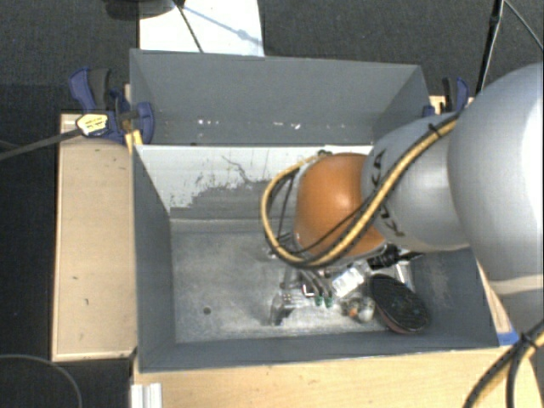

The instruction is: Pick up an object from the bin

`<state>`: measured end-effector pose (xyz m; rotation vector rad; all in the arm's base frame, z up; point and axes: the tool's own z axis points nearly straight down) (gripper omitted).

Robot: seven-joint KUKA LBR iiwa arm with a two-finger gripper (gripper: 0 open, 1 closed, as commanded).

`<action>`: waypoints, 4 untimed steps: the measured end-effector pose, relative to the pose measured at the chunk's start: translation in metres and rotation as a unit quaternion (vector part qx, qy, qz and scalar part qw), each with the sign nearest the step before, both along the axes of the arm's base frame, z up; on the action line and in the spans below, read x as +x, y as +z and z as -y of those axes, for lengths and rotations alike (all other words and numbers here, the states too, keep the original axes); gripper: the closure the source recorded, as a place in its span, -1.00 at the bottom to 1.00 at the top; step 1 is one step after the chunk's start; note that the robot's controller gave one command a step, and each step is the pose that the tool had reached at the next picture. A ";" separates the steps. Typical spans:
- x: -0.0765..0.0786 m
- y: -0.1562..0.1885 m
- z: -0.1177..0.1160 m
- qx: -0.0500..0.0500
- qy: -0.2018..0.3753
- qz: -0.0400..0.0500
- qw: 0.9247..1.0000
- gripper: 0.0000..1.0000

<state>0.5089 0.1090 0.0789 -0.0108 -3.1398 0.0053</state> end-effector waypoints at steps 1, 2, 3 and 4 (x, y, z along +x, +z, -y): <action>-0.011 0.078 0.101 0.000 0.104 0.004 0.995 -1.00; -0.011 -0.007 0.125 0.002 0.072 -0.002 0.997 -1.00; -0.009 -0.003 0.123 0.002 0.070 0.002 0.998 1.00; -0.002 0.161 0.115 0.001 0.062 0.006 0.998 1.00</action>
Offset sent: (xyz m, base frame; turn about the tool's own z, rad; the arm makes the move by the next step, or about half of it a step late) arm -0.0124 -0.0965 0.0753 -0.2150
